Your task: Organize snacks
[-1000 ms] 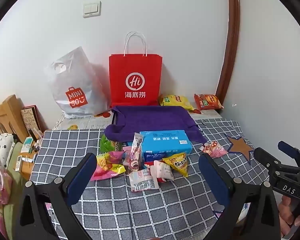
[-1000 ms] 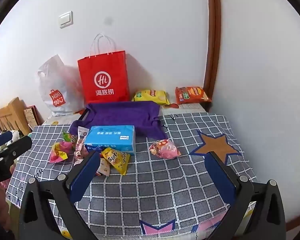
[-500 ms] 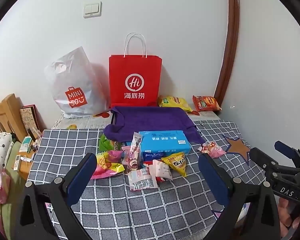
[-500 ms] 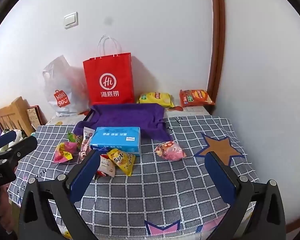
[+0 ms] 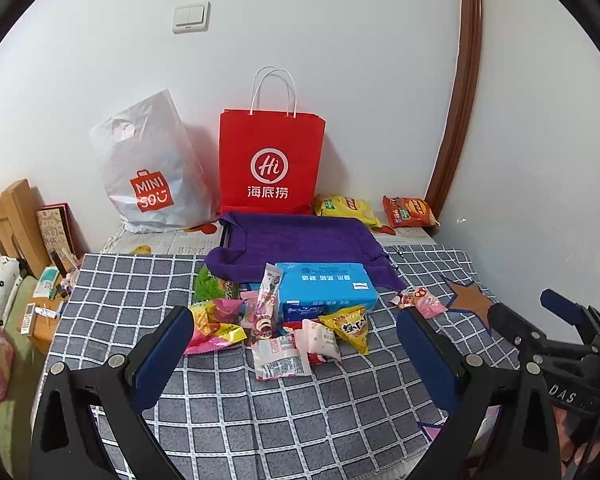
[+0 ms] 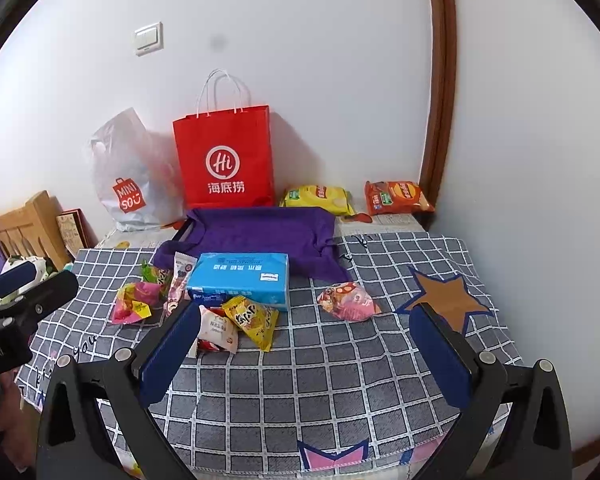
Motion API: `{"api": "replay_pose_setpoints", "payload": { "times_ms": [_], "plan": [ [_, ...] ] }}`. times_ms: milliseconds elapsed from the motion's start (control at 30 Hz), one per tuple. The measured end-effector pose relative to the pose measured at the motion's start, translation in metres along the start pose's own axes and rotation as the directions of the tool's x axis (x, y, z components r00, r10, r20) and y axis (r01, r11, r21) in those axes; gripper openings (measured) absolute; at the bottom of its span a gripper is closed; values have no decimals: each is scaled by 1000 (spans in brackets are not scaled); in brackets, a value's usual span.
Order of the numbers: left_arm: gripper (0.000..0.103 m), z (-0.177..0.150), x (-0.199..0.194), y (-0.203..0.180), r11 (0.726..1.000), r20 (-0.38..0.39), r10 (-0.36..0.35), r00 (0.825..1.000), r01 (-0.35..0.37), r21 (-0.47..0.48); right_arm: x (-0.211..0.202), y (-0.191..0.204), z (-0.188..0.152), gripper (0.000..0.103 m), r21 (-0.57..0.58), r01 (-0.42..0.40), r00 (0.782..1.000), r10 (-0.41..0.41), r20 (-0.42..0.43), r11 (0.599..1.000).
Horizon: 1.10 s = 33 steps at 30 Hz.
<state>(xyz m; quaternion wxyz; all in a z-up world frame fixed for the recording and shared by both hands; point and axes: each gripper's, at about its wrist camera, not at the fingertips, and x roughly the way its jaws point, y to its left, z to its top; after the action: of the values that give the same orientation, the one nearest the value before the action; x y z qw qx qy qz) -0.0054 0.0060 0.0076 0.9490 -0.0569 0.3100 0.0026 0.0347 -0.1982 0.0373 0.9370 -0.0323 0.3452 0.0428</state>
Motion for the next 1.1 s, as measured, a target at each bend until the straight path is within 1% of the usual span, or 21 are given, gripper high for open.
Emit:
{"api": "replay_pose_setpoints", "payload": {
  "times_ms": [100, 300, 500, 833, 1100],
  "plan": [
    [102, -1, 3, -3, 1000, -4, 1, 1000, -1, 0, -2, -2, -2, 103, 3, 9, 1000, -9, 6, 1000],
    [102, -4, 3, -5, 1000, 2, 1, 1000, -1, 3, -4, -7, -5, 103, 20, 6, 1000, -6, 11, 1000],
    [102, -5, 3, -5, 1000, -8, -7, 1000, 7, -8, -5, -7, -6, 103, 22, 1, 1000, -1, 9, 1000],
    [102, -6, 1, -6, 1000, 6, -3, 1000, 3, -6, -8, -8, -6, 103, 23, 0, 1000, -1, 18, 1000],
    [102, -7, -1, -8, 1000, 15, -13, 1000, 13, 3, -10, -7, -5, 103, 20, 1, 1000, -1, 20, 1000]
  ]
}}
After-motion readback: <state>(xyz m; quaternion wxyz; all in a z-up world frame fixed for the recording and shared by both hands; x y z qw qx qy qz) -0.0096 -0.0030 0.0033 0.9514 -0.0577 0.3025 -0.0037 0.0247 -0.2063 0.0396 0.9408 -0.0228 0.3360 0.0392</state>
